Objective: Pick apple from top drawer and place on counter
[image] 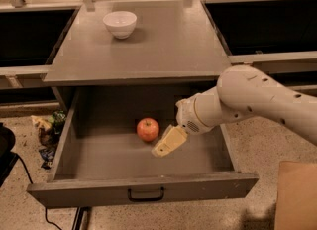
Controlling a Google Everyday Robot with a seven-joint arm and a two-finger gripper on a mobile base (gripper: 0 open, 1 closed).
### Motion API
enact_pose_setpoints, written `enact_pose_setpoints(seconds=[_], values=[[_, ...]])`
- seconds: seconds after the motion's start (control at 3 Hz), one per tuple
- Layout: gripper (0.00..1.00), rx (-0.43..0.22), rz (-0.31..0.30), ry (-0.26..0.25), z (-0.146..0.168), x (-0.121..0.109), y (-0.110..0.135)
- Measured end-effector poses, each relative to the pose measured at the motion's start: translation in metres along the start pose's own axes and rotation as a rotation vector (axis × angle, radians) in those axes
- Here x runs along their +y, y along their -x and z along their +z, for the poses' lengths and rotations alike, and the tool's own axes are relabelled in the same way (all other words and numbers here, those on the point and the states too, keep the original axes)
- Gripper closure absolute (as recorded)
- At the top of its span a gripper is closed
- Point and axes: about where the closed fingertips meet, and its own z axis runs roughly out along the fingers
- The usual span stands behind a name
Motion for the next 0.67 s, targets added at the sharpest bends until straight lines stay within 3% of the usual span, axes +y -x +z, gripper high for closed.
enact_pose_setpoints(seconds=[0.67], values=[[0.00, -0.020, 0.068, -0.072, 0.076, -0.012, -0.010]])
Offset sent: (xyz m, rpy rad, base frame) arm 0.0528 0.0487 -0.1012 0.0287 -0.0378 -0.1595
